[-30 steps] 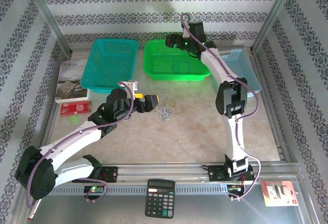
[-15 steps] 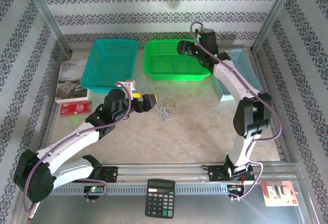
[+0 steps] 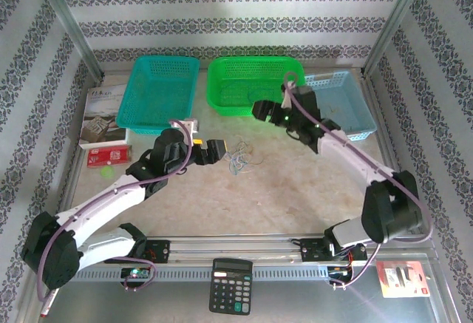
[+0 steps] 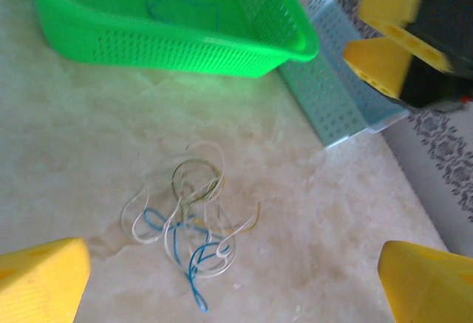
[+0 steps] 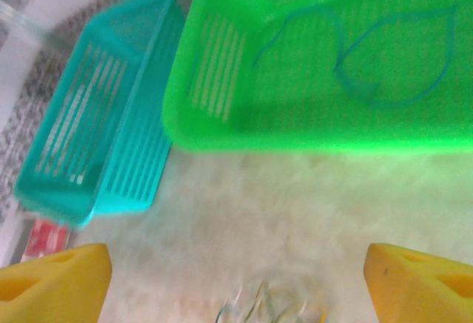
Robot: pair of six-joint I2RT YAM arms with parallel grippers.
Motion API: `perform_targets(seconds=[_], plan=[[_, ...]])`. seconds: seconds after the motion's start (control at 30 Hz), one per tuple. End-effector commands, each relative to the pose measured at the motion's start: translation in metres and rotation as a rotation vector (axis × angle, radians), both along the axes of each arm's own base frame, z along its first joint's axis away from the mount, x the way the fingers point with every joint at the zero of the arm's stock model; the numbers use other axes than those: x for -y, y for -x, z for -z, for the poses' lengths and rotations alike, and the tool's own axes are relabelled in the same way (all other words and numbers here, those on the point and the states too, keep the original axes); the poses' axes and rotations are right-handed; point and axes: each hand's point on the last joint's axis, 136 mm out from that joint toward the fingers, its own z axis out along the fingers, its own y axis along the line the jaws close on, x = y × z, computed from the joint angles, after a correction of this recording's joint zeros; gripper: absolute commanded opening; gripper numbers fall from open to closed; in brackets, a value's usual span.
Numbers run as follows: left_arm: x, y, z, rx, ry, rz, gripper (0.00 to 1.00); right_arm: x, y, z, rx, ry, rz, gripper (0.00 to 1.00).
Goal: Untangle the cables
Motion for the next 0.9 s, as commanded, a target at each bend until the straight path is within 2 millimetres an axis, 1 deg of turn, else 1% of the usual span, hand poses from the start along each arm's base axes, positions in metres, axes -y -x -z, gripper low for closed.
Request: perform_targets(seconds=[0.0, 0.07, 0.13, 0.23, 0.33, 0.43, 0.6, 0.7, 0.87], plan=[[-0.002, 0.007, 0.03, -0.111, -0.075, 0.024, 0.98, 0.004, 0.022, 0.017, -0.011, 0.048, 0.057, 0.9], [-0.003, 0.008, 0.045, -0.152, -0.102, 0.023, 0.97, 0.001, 0.036, 0.027, -0.029, 0.086, 0.048, 0.9], [-0.003, 0.007, 0.053, -0.173, -0.111, 0.019, 0.97, -0.001, 0.047, 0.035, -0.054, 0.077, 0.03, 0.87], [0.001, 0.0, 0.056, -0.187, -0.108, 0.012, 0.95, -0.002, 0.059, 0.039, -0.061, 0.018, 0.018, 0.83], [0.009, -0.013, 0.053, -0.189, -0.089, -0.002, 0.93, -0.001, 0.067, 0.044, -0.084, 0.005, 0.009, 0.81], [0.019, -0.029, 0.052, -0.212, -0.074, -0.021, 0.89, 0.005, 0.072, 0.05, -0.099, 0.009, 0.031, 0.81], [0.037, -0.058, 0.056, -0.264, -0.002, -0.081, 0.81, 0.018, 0.074, 0.058, -0.112, 0.005, 0.072, 0.81], [0.041, -0.071, 0.066, -0.3, 0.033, -0.144, 0.76, 0.024, 0.075, 0.062, -0.118, 0.001, 0.088, 0.82], [0.043, -0.086, 0.08, -0.33, 0.061, -0.221, 0.67, 0.029, 0.076, 0.064, -0.12, -0.011, 0.1, 0.82]])
